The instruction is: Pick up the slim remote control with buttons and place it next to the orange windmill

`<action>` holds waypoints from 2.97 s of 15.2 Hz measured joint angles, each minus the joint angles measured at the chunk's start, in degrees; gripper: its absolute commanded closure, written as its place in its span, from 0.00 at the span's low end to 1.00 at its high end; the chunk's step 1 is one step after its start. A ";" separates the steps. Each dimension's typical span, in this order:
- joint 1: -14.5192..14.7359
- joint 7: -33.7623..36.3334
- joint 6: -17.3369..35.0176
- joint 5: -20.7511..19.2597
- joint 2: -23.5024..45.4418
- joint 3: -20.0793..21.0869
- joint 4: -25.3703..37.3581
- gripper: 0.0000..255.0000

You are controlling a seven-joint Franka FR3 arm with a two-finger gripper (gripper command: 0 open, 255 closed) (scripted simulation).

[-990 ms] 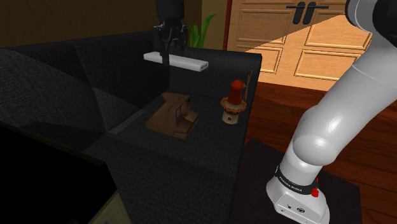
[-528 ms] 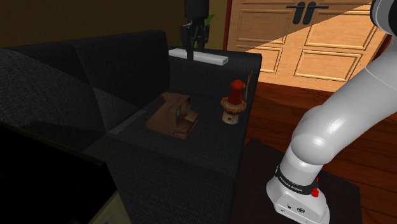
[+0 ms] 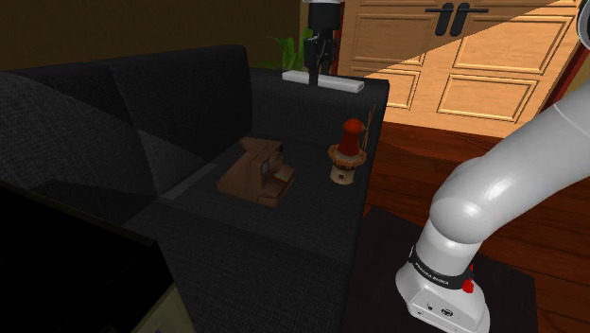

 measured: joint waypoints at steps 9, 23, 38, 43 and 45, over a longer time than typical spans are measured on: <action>-0.07 -0.70 6.01 -0.04 -1.96 -0.29 -8.03 1.00; 0.06 -0.84 16.73 0.20 -3.17 -0.04 -19.95 1.00; 0.11 -1.13 28.72 0.40 -1.72 0.17 -30.51 1.00; 0.17 -1.17 32.90 0.50 -0.83 0.29 -33.77 1.00; 0.17 -1.14 34.56 0.52 0.06 0.35 -34.61 1.00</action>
